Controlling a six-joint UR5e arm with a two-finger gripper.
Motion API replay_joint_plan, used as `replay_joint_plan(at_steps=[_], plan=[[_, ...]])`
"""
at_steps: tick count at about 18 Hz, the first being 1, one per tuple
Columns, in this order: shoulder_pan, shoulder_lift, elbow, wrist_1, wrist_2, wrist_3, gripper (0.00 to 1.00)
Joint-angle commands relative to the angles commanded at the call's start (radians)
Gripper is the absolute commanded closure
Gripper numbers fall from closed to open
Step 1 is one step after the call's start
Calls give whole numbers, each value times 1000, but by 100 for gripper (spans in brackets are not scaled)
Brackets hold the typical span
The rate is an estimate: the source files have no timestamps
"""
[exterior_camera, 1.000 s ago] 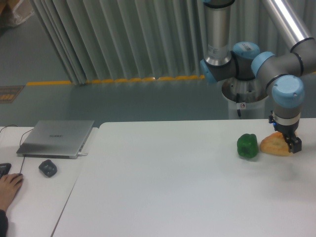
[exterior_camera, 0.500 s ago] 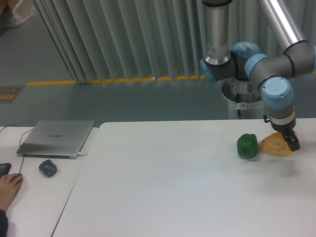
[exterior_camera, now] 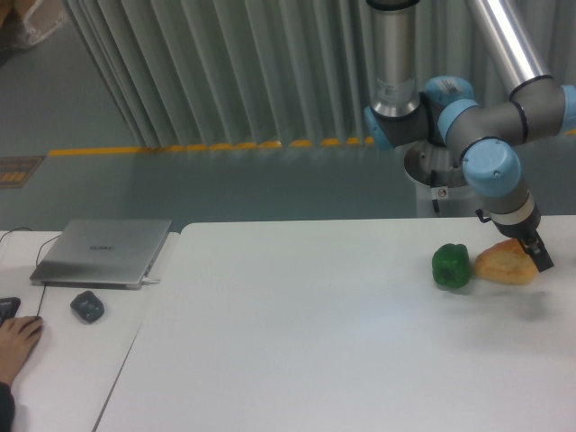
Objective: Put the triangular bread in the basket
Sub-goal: 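Close the gripper fingers around the triangular bread, then lift the gripped bread up off the table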
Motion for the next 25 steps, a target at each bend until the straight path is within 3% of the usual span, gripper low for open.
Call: replay_joint_plan(at_steps=[1,8,9,11,19,21,23,25], plan=[[2,-2,-9,0,-52,-8,0],[3,6,-43,3,-48,0,0],[0,5,-29,-1,-33,-2,39],[0,8,-26,-3,-21,-11,97],[9,9,47,-89,-24,-8,100],[11,8,109,-147,-27,-8,100],[17,6,225,-210,-51,-3,100],[28,1,267,-210,-85,-3,100]])
